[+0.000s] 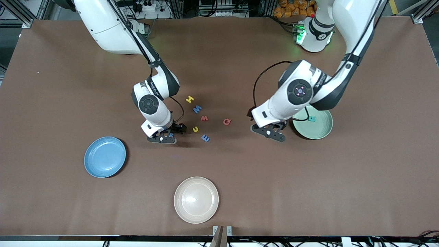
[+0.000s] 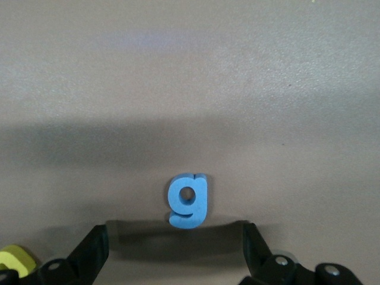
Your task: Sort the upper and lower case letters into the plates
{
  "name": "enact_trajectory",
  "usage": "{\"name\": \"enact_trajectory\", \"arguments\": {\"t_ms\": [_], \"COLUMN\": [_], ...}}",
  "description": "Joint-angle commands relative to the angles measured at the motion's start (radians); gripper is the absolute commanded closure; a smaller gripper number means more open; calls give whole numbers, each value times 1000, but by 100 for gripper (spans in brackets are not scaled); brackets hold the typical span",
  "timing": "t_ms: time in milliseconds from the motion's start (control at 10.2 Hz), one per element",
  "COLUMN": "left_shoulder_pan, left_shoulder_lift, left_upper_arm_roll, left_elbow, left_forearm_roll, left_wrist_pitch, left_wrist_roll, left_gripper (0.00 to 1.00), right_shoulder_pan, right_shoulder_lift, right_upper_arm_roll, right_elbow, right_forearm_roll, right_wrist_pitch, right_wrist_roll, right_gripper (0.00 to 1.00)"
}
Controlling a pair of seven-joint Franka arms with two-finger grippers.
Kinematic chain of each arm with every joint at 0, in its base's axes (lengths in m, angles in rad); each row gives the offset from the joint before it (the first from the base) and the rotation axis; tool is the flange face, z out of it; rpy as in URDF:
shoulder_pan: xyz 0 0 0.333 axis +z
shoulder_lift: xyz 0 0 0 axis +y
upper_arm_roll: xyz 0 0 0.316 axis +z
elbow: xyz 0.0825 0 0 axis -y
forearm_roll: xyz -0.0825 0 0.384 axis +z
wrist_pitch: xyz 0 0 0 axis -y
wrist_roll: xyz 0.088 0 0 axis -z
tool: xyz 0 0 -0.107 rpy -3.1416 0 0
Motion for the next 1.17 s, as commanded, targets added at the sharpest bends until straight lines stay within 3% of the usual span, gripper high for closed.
{"name": "enact_trajectory", "arguments": {"t_ms": [0,195,293,391,489,586,880,1075], "left_shoulder_pan": [-40,-72,-81,-87,-97,-97,-119,-207], "left_shoulder_lift": [37,46,49,54,60,62,126,131], "left_upper_arm_roll": [8,14,14,14,14,14,14,80], "left_elbow": [31,37,39,48,49,51,121,131], "left_forearm_roll": [-6,24,55,84,99,100,106,112], "left_wrist_pitch": [65,105,110,116,116,117,140,153], "left_wrist_roll": [-73,-173,-222,-254,-262,-262,-265,-374], "left_gripper": [0,0,0,0,0,0,0,0], "right_shoulder_pan": [-11,-17,-17,-17,-17,-27,-48,-71], "right_shoulder_lift": [8,8,8,8,7,8,7,-8], "right_upper_arm_roll": [2,2,2,2,2,4,4,4], "right_elbow": [18,18,16,18,19,25,28,30], "right_forearm_roll": [-1,-2,-2,-4,-24,-50,-51,-50], "right_wrist_pitch": [5,4,4,4,-1,-8,-10,-12], "right_wrist_roll": [-5,-5,-6,-14,-17,-19,-22,-42], "right_gripper": [0,0,14,56,83,100,100,100]}}
